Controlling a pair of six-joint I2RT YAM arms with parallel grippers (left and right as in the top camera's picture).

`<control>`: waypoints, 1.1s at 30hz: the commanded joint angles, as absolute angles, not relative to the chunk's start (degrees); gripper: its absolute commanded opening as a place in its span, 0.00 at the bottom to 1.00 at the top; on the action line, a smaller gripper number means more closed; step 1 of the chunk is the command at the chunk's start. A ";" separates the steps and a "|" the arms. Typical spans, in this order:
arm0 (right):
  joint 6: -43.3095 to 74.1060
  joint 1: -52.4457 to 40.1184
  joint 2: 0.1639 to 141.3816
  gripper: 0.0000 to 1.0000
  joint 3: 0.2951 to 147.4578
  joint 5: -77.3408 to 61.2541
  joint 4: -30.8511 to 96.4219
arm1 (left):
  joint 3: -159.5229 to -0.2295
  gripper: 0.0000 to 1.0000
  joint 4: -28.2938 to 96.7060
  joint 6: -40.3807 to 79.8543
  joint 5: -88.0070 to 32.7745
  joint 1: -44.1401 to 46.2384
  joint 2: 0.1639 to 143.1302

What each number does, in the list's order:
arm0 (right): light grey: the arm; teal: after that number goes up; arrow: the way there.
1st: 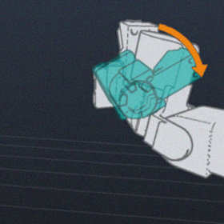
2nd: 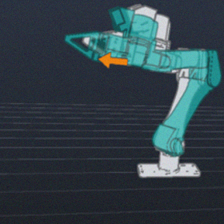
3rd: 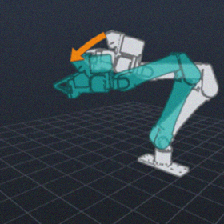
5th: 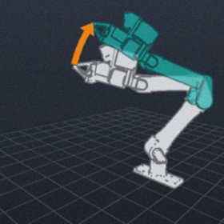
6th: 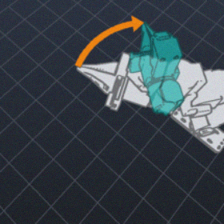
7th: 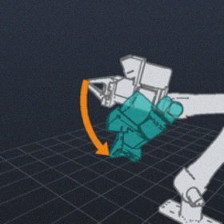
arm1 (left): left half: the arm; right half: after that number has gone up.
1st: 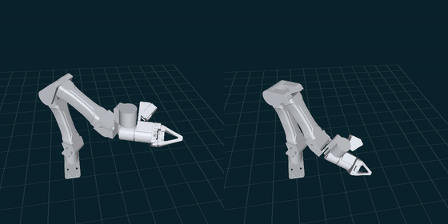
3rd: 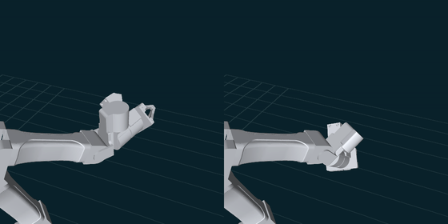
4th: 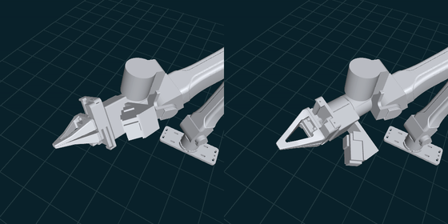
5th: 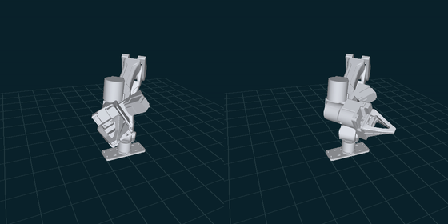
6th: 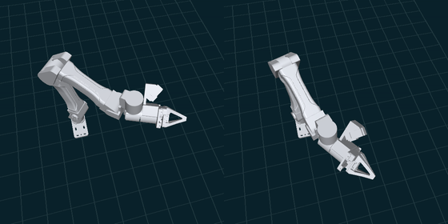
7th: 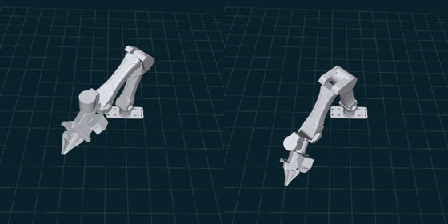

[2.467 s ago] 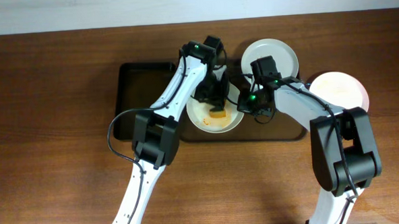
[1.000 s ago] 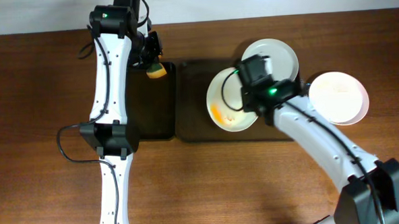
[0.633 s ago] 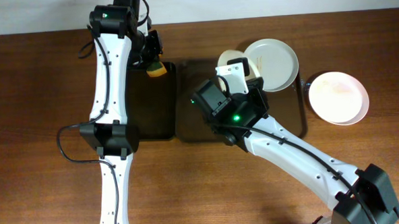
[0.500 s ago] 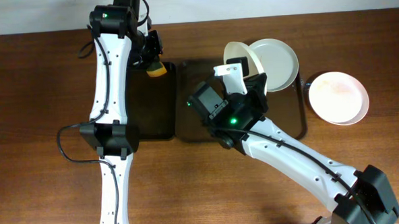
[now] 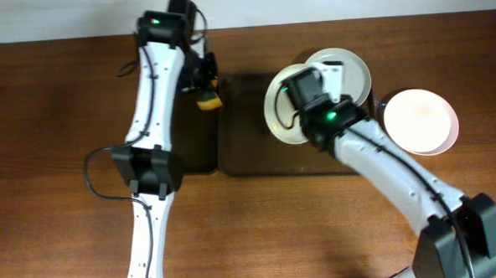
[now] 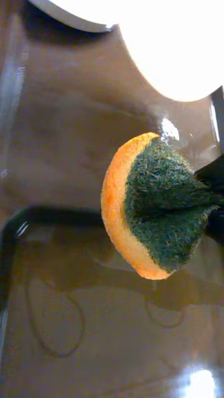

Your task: Clean dirty plates on tray and stack at the side

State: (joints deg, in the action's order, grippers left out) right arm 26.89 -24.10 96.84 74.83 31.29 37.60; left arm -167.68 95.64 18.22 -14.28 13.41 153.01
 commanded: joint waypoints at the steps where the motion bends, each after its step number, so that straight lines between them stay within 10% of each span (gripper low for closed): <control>1: 34.79 -19.14 102.15 0.04 75.46 8.80 37.71 | -164.29 0.00 93.27 18.85 -14.11 16.93 151.81; 11: 40.80 -18.70 115.07 0.04 75.44 -2.33 35.05 | -164.03 0.00 93.34 18.85 -13.06 18.00 151.81; 14: 34.76 -18.52 115.33 0.40 75.48 -4.14 34.46 | -164.03 0.00 94.04 18.85 -13.08 17.98 151.81; 18: 20.43 -14.96 115.35 0.54 75.72 -8.12 32.67 | -164.03 0.00 94.11 18.85 -13.08 18.00 151.81; 30: 8.38 -12.82 118.72 0.28 75.72 -14.94 27.20 | -164.03 0.00 93.45 18.85 -13.08 18.00 151.81; 33: 10.00 -12.82 119.31 0.05 75.70 -15.66 27.11 | -164.03 0.00 93.30 18.85 -13.08 18.00 151.81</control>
